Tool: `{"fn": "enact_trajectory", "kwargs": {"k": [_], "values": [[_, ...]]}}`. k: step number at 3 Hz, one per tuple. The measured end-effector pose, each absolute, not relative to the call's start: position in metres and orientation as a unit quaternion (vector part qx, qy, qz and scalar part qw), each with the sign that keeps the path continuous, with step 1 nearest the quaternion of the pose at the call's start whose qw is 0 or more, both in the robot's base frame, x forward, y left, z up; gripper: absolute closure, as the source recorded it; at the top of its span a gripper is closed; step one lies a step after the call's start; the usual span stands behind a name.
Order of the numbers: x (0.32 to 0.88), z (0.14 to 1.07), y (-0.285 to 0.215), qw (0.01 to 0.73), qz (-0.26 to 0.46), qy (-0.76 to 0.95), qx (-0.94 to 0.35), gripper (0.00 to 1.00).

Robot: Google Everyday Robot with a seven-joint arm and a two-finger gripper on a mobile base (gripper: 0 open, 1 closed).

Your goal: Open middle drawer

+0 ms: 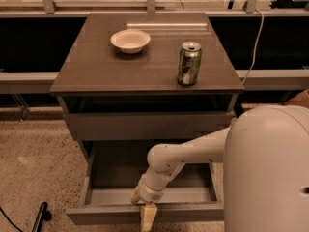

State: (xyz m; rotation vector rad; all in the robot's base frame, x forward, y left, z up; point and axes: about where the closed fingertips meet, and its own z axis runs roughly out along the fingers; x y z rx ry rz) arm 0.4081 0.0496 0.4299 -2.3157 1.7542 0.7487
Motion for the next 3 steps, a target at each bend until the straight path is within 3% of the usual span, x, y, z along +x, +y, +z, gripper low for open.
{"fn": "enact_trajectory", "kwargs": {"k": [1, 3], "values": [[0.404, 0.445, 0.043, 0.105, 0.237, 0.58, -0.772, 0.0], [0.398, 0.48, 0.024, 0.191, 0.212, 0.566, -0.774, 0.0]]}}
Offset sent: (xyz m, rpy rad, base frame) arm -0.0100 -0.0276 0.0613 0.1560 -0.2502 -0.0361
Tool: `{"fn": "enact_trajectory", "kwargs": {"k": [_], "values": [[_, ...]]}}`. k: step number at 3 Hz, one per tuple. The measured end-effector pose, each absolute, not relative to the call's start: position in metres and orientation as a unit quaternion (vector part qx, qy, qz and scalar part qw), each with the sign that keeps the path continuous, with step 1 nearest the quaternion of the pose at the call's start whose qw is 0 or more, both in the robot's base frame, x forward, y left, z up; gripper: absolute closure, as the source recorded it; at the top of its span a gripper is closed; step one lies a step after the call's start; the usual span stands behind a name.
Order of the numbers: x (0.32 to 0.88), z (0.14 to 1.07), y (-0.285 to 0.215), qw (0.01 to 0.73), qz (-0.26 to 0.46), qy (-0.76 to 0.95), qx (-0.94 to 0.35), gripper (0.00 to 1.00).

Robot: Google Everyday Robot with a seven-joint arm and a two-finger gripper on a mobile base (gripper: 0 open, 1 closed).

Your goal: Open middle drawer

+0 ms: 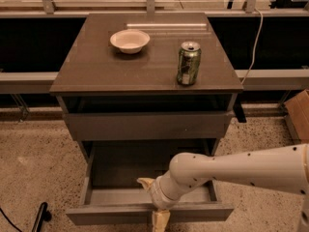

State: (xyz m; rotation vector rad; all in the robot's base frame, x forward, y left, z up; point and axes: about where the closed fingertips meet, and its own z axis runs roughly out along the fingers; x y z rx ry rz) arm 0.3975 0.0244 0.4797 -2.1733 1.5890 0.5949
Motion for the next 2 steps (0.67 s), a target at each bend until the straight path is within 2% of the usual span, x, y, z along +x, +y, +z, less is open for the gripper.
{"fn": "enact_trajectory", "kwargs": {"k": [2], "values": [[0.4029, 0.4857, 0.0147, 0.208, 0.23, 0.572, -0.76, 0.0]]}}
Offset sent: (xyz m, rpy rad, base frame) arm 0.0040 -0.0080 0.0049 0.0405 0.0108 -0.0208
